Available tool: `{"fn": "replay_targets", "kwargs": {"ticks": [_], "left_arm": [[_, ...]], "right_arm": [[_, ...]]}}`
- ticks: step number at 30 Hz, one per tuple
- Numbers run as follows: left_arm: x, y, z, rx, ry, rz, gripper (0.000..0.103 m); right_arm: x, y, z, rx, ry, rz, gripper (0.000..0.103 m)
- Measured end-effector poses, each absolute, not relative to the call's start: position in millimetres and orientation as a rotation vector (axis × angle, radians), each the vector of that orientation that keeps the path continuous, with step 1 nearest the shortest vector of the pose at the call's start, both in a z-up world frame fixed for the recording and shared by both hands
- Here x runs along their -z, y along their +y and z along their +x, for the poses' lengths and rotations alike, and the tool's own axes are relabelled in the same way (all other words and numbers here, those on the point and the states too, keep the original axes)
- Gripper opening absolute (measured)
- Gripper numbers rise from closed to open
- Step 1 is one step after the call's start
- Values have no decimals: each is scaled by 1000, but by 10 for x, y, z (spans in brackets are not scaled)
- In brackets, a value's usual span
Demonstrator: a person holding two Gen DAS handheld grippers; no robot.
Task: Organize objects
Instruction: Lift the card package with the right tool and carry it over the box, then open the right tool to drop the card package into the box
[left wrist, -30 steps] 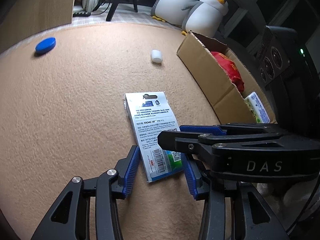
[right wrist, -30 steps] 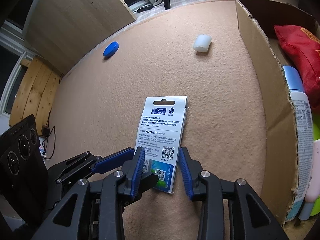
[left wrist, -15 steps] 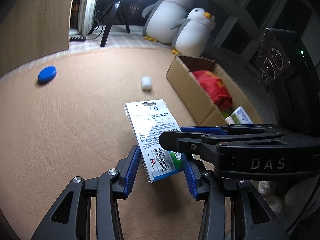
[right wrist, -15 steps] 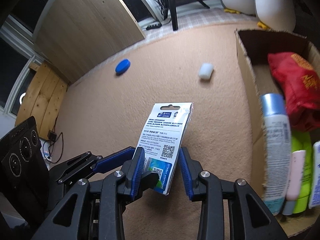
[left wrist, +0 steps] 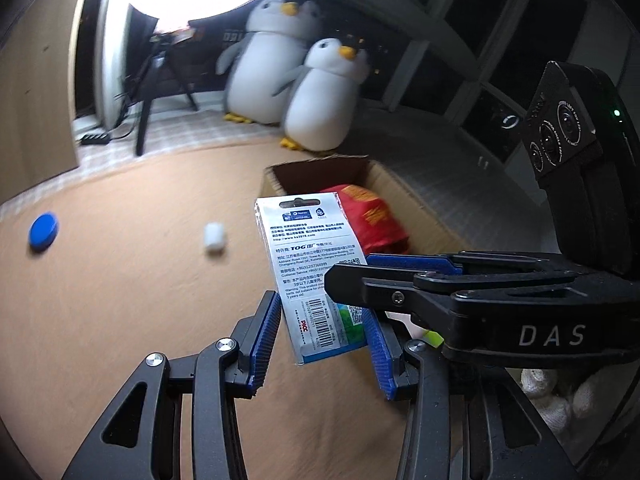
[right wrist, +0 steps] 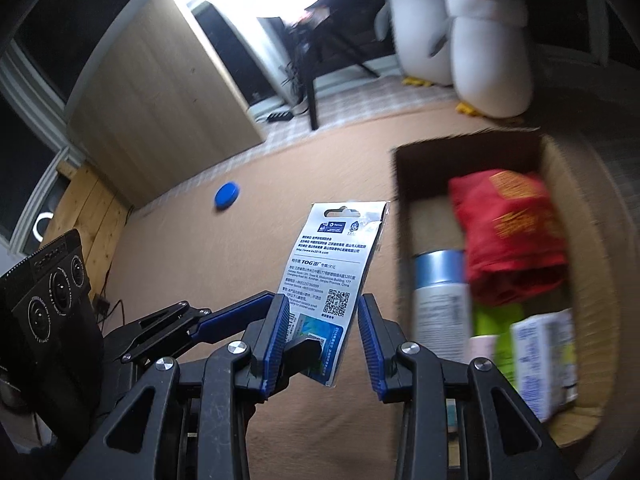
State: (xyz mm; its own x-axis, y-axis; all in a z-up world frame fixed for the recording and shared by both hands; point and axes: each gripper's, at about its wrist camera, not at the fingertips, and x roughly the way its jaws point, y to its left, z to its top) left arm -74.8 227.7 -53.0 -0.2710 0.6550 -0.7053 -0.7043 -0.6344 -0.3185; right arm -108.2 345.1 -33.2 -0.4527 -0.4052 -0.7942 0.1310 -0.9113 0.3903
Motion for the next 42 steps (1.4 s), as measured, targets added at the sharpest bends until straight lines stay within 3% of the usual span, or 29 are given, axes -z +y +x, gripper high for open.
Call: {"fn": "replay_targets", "kwargs": {"ticks": [22,24,26,42], "left_arm": [[651,3406,-880,-1939,145,-1065,48],[664,3428,-888,-1940,156,-1073,59],[660,3426,-886,-1950,159,-1068,62],[579,2833,-972,-2015,139,-1087,64]], "right_arm": [[382,4353,-1366,2499,-418,1466,33],[400,4380,-1374,2504,-422,1478,34],[419,4408,-1379,2512,-426,1487,35],[361,4264,-1269,2513,-486,1455,44]]}}
